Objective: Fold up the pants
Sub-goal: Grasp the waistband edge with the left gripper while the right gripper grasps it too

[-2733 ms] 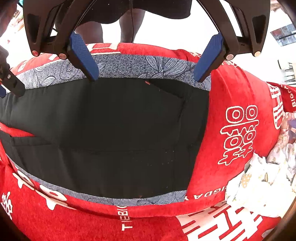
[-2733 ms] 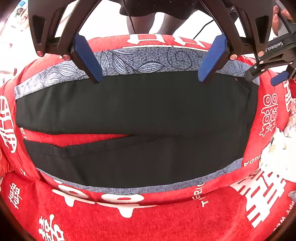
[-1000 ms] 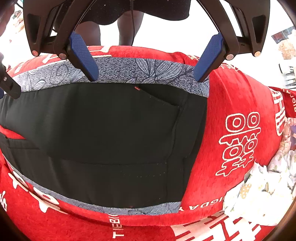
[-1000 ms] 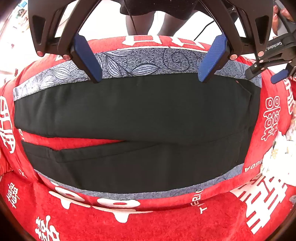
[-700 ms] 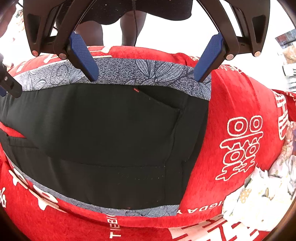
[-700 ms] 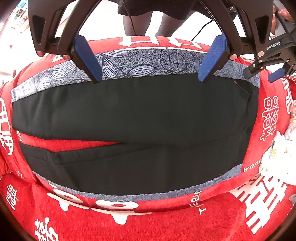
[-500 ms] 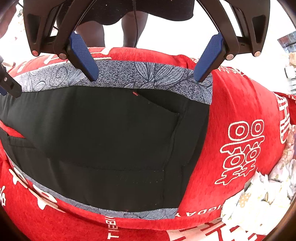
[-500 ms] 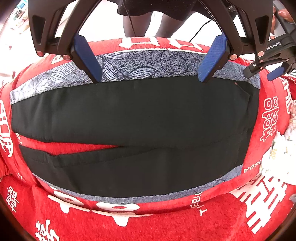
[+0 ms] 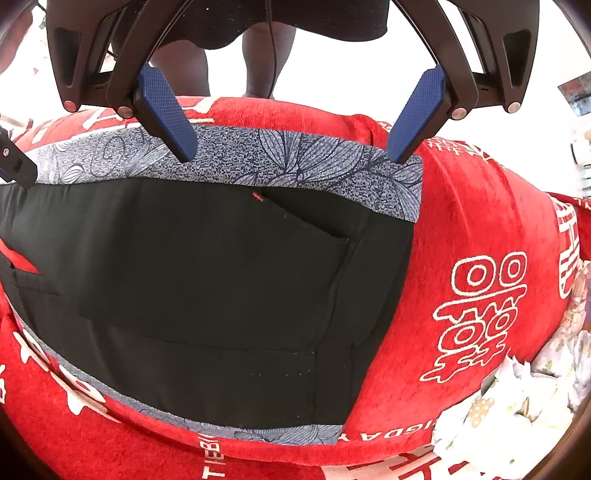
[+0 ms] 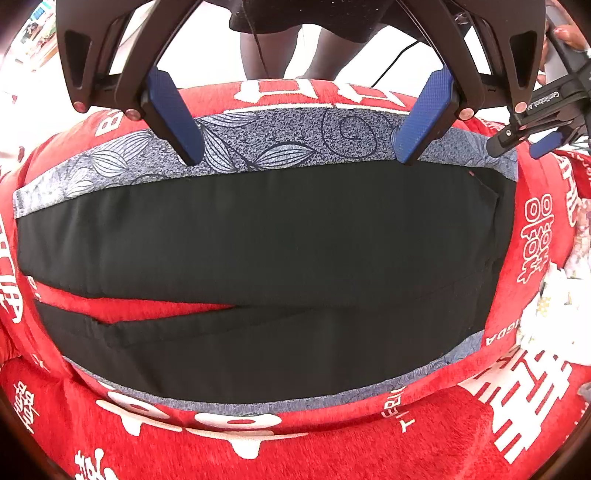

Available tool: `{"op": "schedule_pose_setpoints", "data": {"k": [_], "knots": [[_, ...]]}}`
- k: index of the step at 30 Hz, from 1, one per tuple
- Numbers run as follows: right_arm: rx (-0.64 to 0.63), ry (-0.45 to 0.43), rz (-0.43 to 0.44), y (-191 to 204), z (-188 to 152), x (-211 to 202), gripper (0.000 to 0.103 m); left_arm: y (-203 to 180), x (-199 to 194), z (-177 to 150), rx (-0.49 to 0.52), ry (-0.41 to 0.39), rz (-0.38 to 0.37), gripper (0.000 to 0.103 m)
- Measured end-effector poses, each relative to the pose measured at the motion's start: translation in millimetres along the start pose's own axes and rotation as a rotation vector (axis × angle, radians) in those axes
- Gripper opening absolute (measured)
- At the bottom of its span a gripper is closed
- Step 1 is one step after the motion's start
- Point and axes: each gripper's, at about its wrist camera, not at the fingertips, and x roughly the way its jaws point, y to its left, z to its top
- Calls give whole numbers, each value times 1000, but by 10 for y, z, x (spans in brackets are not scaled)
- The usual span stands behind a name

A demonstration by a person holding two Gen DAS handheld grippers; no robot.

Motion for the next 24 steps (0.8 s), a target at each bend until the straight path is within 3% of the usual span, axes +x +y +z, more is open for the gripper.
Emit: {"op": "schedule_pose_setpoints", "data": {"k": [3,5,8,10,13,19,24], "knots": [[14,3,37,-22,-13,8,103,47,-6,-10,-17,-6,-48,103],[37,6,94,-55,-23,21,103,163,-21,-22,-62,-18,-152,103],[89,11,254,-133,-67,60,102,456,10,-87,-150,-46,-294,103],[135,35,384,-216,-138,153,90,667,125,-158,-194,-37,-350,103],[212,97,523,-348,-283,357,66,928,387,-281,-255,-1,-377,103],[374,189,664,-652,-636,826,66,1110,822,-362,-342,55,-452,103],[466,190,735,-847,-718,1053,66,975,846,-208,-316,17,-499,103]]}}
